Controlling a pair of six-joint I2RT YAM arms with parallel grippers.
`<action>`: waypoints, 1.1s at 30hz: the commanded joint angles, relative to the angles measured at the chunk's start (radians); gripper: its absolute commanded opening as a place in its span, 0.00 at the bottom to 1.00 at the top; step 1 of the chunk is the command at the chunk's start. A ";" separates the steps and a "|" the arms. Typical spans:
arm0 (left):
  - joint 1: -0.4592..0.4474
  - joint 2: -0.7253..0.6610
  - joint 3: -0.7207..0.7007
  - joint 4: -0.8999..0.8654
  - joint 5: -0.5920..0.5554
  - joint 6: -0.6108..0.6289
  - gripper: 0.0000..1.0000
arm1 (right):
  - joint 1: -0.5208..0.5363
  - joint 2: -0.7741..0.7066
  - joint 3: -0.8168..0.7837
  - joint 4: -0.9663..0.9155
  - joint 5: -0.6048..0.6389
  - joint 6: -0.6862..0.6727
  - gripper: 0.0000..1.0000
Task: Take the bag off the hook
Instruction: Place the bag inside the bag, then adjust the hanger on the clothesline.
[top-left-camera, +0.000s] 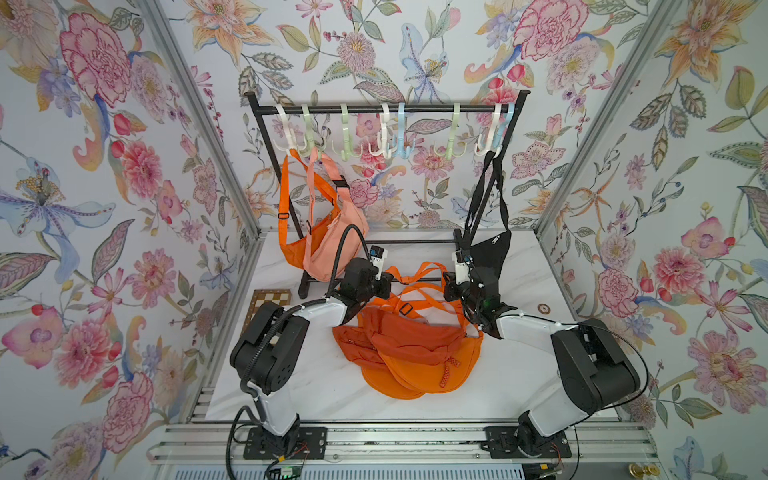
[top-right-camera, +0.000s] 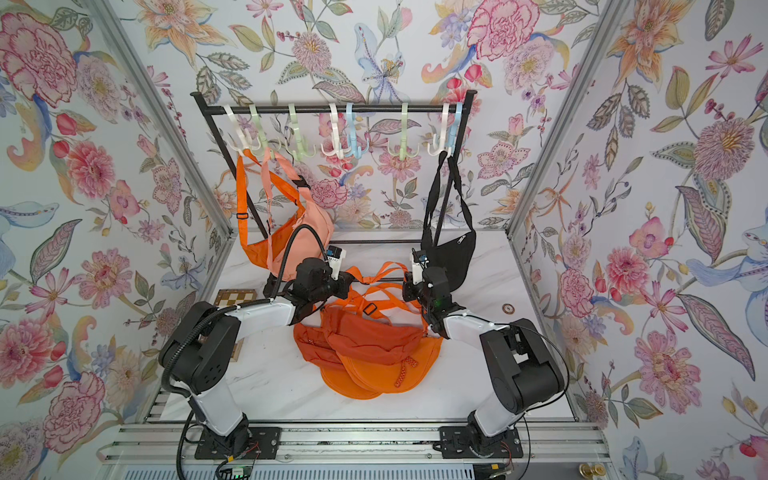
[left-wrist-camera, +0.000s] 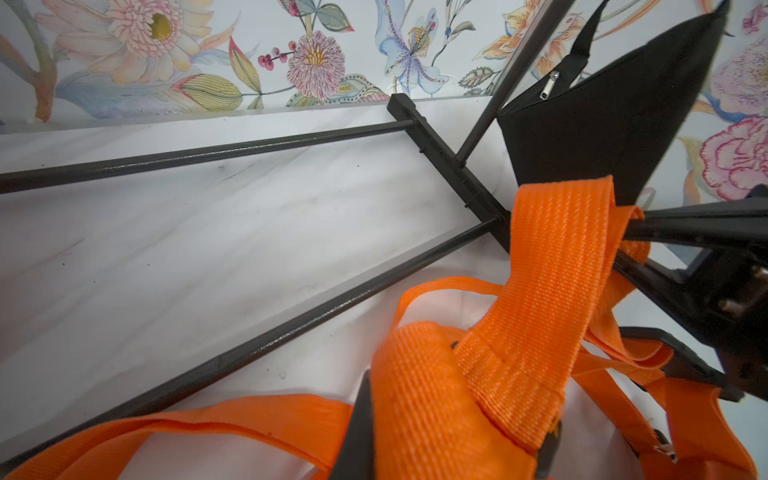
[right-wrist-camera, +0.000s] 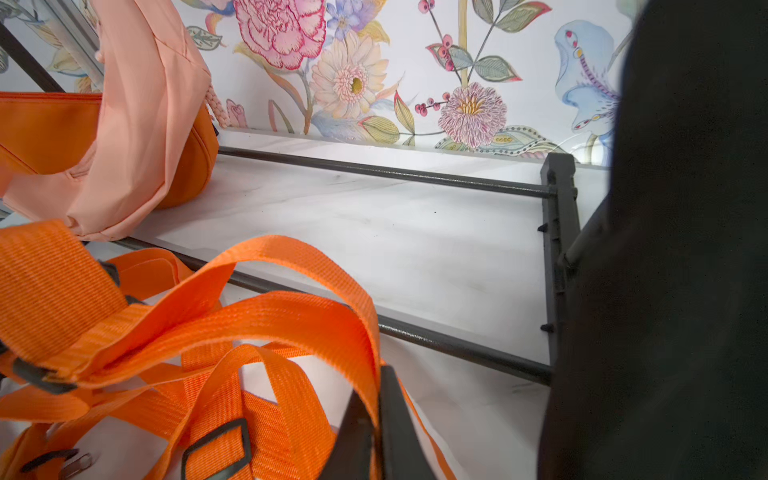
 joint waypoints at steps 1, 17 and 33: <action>0.024 0.073 0.041 0.010 -0.021 0.007 0.00 | -0.016 0.063 0.022 0.065 0.009 0.004 0.09; 0.049 0.163 0.144 -0.059 -0.047 0.062 0.46 | -0.027 0.127 0.050 0.077 0.000 0.023 0.46; 0.057 -0.212 0.006 -0.123 -0.090 0.075 0.63 | 0.004 -0.209 -0.019 0.007 -0.054 0.024 0.52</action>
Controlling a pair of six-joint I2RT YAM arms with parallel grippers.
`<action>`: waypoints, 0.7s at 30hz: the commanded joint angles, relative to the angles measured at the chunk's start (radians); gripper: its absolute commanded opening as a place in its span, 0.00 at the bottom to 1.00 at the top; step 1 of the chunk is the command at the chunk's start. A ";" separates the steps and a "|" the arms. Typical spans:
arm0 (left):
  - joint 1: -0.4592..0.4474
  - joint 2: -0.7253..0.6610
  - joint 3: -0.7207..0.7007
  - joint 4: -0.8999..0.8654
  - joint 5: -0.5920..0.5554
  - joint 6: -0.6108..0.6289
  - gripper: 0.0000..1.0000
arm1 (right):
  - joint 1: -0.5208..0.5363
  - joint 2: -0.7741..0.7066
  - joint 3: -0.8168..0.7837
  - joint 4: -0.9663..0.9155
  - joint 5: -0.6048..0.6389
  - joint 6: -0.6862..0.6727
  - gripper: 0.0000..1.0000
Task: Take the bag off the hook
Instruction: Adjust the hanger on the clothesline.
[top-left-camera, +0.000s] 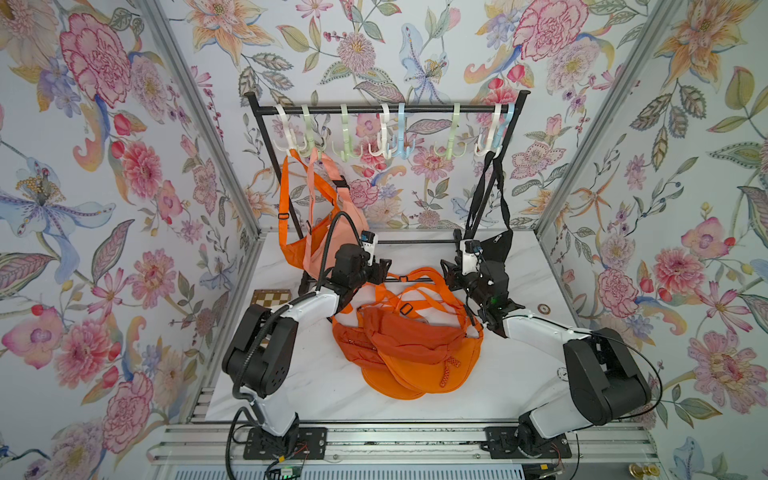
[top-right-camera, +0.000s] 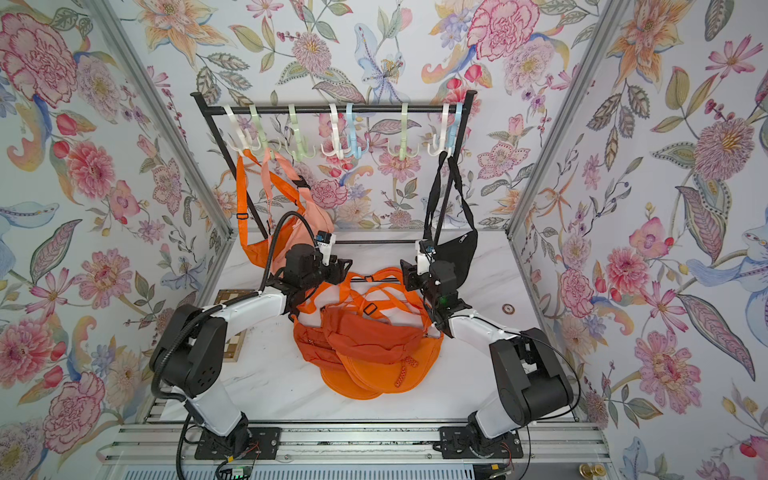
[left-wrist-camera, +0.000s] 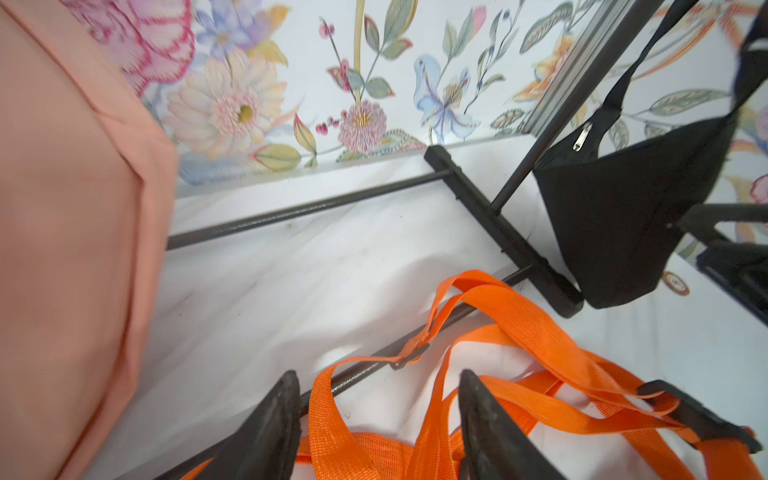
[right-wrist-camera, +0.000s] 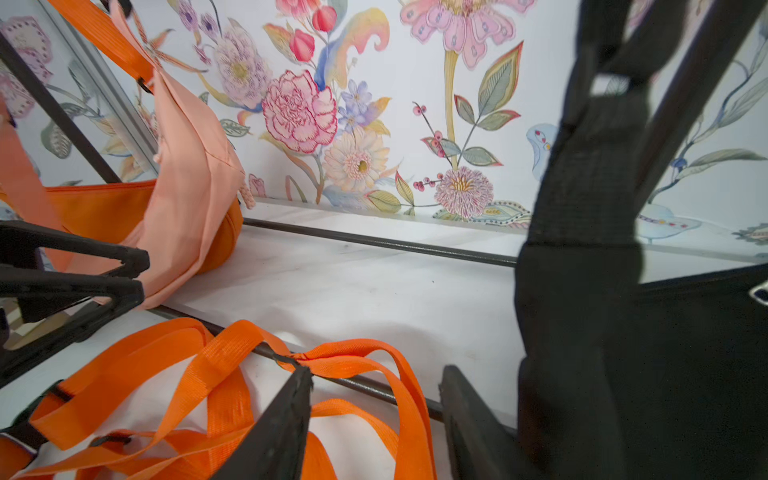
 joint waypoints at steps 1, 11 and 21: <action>0.007 -0.099 -0.065 -0.023 -0.060 0.014 0.64 | 0.014 -0.086 -0.032 -0.045 -0.042 0.005 0.52; 0.026 -0.383 -0.249 -0.010 -0.257 0.019 0.65 | 0.076 -0.270 -0.026 -0.166 -0.195 -0.025 0.49; 0.155 -0.375 -0.073 -0.133 -0.303 0.026 0.65 | 0.088 -0.135 0.132 -0.166 -0.263 0.030 0.50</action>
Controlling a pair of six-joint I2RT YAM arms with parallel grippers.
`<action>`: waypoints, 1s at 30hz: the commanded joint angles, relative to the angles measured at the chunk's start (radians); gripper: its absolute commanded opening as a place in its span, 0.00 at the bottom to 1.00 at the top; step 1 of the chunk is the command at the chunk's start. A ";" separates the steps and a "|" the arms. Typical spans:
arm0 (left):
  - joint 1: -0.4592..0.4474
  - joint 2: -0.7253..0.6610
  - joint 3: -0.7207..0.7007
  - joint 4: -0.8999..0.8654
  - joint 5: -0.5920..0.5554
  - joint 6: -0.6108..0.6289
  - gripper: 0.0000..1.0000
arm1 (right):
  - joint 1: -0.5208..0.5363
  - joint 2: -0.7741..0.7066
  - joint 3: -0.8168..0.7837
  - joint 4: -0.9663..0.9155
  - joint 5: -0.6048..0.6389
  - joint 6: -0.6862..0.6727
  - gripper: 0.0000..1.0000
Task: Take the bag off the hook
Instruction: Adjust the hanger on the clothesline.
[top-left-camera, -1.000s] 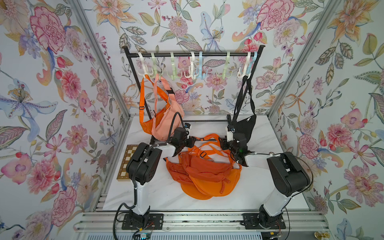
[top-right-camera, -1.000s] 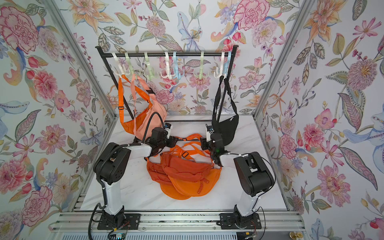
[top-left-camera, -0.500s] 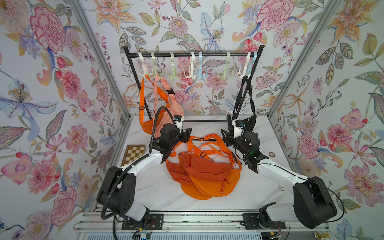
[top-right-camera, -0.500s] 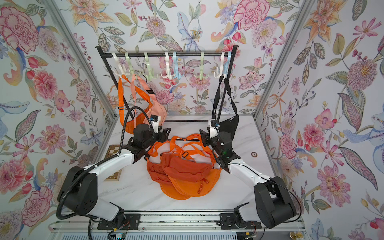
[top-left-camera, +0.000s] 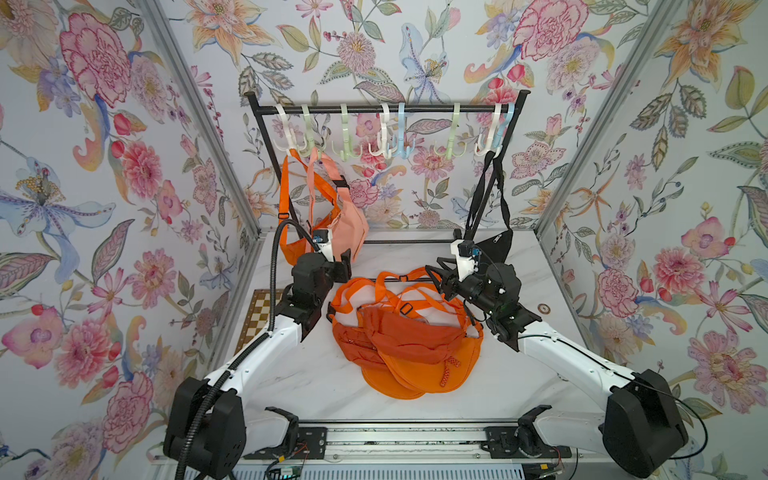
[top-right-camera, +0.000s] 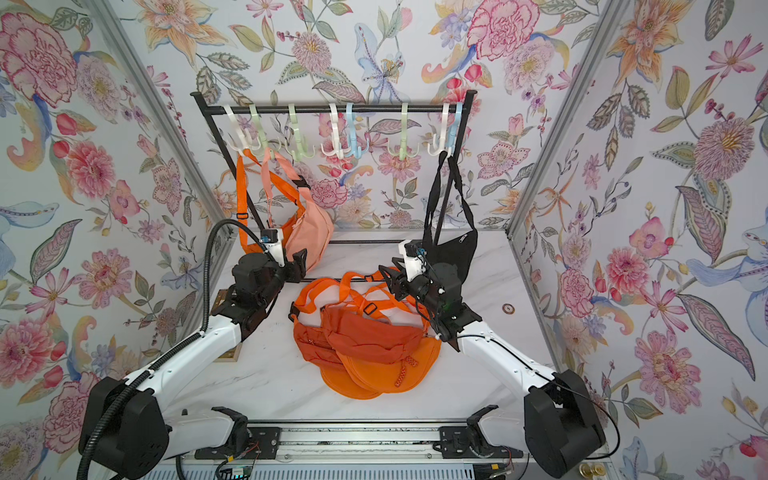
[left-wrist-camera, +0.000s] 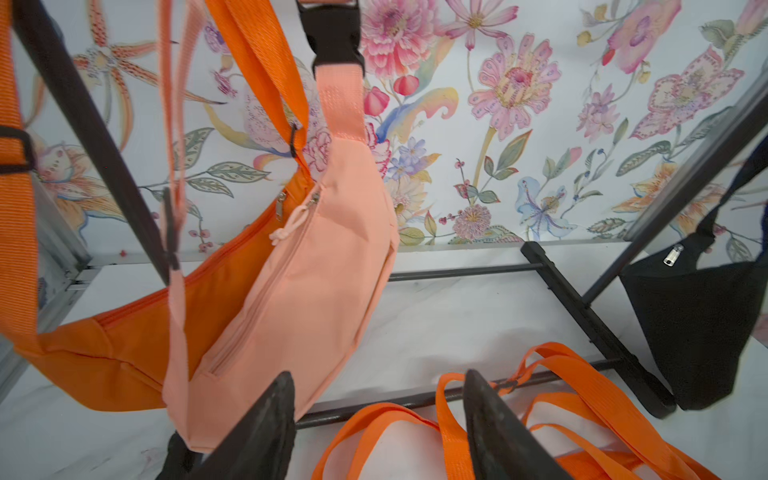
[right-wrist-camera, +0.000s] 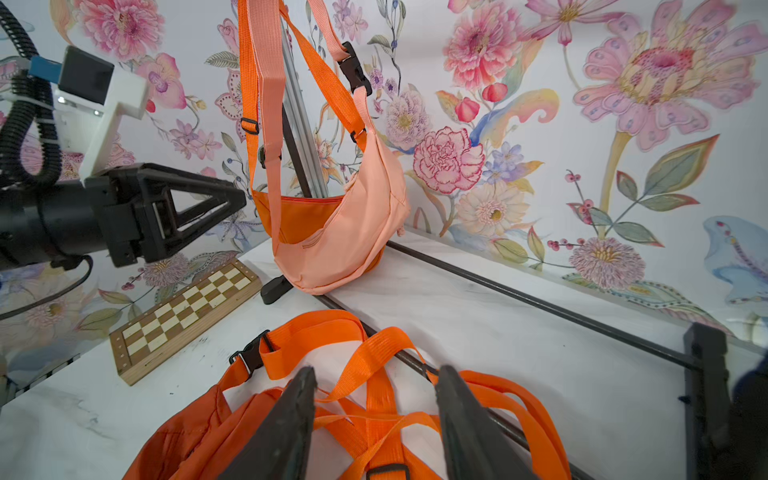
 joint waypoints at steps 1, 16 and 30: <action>0.046 0.030 0.113 -0.062 -0.022 0.024 0.65 | -0.023 0.072 0.113 -0.021 -0.042 0.052 0.50; 0.171 0.374 0.591 -0.066 -0.192 0.177 0.67 | -0.037 0.210 0.235 0.009 -0.128 0.099 0.50; 0.217 0.624 0.851 -0.069 0.063 0.205 0.12 | -0.038 0.236 0.202 0.069 -0.152 0.110 0.50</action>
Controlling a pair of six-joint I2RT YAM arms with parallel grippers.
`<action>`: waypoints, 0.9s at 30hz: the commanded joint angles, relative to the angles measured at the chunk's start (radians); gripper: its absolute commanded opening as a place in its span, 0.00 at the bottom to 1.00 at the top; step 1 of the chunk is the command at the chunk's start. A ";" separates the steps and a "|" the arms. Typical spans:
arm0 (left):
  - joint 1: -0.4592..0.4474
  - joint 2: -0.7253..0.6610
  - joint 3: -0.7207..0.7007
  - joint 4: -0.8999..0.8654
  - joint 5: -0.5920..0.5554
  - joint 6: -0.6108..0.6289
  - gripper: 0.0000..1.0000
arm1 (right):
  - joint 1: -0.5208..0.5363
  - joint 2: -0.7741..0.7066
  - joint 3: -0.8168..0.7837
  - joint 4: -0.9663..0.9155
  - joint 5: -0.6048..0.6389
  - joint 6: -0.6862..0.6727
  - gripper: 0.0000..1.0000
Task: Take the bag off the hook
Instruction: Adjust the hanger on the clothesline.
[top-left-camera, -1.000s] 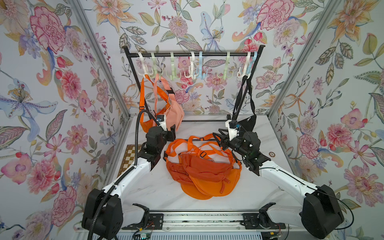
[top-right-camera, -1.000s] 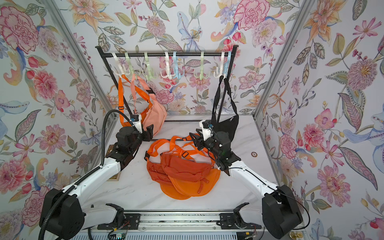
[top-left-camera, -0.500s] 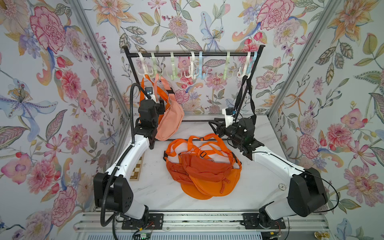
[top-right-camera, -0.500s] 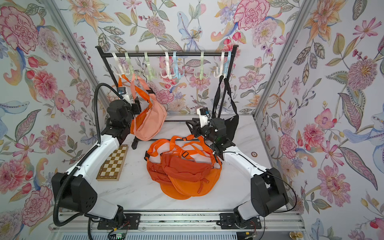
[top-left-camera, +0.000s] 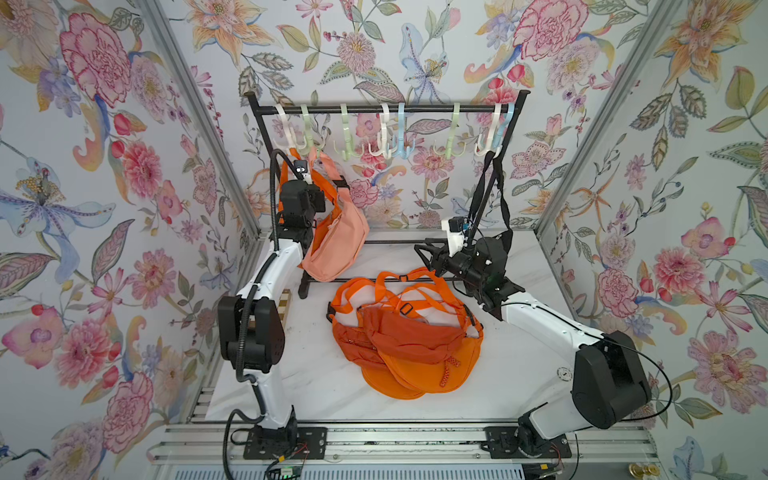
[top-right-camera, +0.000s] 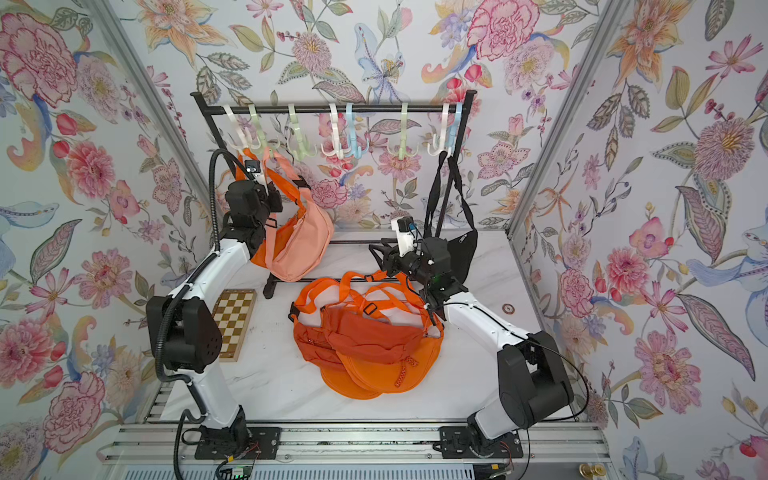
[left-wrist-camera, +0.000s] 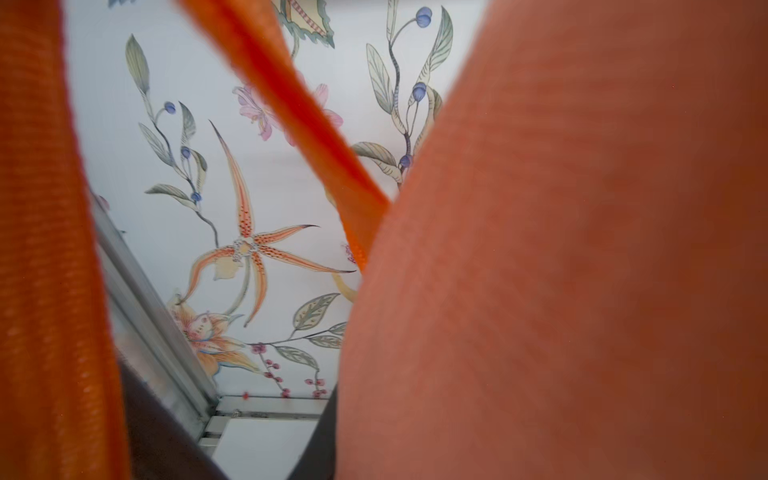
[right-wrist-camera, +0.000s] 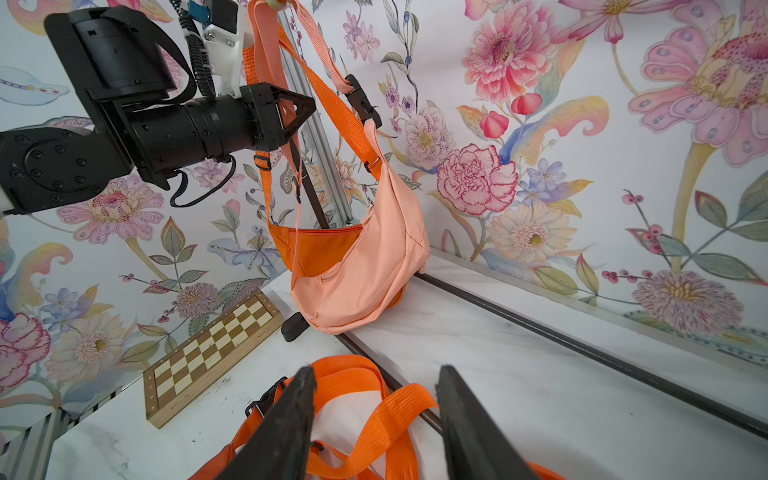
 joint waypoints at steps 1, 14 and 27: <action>0.012 0.008 0.040 0.017 0.082 0.007 0.09 | 0.000 0.018 -0.017 0.042 -0.022 0.018 0.50; -0.104 -0.006 0.044 0.067 0.178 0.039 0.00 | 0.001 0.050 0.010 0.051 -0.019 0.029 0.49; -0.258 0.165 0.302 -0.047 0.181 0.053 0.00 | -0.031 0.040 0.007 0.046 -0.028 0.028 0.49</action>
